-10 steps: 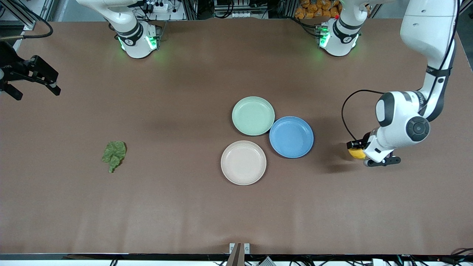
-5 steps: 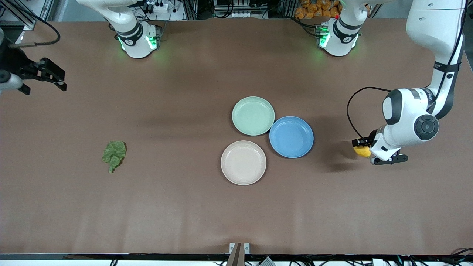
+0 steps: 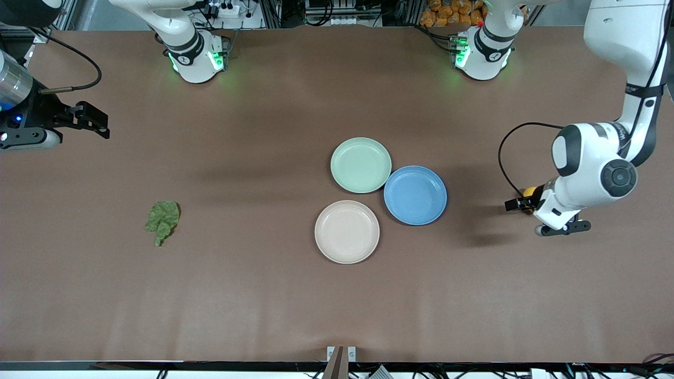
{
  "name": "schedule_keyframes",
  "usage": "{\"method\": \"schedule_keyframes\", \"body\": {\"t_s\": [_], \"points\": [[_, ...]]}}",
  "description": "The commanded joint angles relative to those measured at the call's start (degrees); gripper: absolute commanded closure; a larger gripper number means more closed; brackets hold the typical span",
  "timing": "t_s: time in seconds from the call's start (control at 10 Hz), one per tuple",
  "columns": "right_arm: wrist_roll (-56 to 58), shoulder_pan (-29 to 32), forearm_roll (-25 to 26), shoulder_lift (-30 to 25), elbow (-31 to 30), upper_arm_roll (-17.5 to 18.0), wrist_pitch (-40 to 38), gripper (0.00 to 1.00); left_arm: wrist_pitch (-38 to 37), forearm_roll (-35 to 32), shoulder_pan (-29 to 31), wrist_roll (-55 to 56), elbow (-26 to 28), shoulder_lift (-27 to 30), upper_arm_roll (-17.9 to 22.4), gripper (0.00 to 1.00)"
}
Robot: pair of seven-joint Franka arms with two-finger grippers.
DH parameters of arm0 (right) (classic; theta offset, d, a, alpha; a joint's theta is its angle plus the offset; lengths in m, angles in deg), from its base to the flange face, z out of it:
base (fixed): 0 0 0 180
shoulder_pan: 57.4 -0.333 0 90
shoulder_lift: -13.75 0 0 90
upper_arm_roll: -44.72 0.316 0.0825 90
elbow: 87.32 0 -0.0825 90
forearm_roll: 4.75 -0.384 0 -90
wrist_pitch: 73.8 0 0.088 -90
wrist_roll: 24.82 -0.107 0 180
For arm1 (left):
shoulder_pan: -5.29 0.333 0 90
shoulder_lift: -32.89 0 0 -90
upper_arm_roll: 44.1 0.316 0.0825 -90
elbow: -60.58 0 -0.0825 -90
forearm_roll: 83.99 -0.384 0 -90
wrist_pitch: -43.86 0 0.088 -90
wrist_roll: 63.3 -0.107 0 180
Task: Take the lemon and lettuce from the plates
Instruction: 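Release the lemon onto the table and raise the left gripper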
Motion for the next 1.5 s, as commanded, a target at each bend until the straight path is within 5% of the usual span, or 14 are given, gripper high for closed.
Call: {"method": "schedule_keyframes", "body": {"t_s": [0.0,0.7,0.9,1.2,1.4], "points": [[-0.61,1.01,-0.9,-1.82,-0.96,0.78,1.15,0.0,-3.01,-1.34,0.57,1.13,-1.82,5.39,-0.64,0.0],[-0.52,0.93,-4.76,-4.19,0.35,0.87,0.62,0.0,-15.3,-2.92,1.98,-0.01,-2.08,25.61,-1.0,0.0],[-0.52,1.01,-5.48,-4.19,1.4,0.7,-0.16,0.0,-21.78,-5.29,4.86,-0.88,-8.03,25.71,-6.33,0.0],[-0.08,0.93,-5.39,-4.19,2.11,0.35,-1.31,0.0,-36.74,-5.03,3.83,-3.17,-22.09,20.98,-7.77,0.0],[0.18,0.93,-5.3,-4.19,2.55,-0.27,-2.27,0.0,-36.77,-3.11,4.0,-3.44,-22.65,20.96,-7.77,0.0]]}}
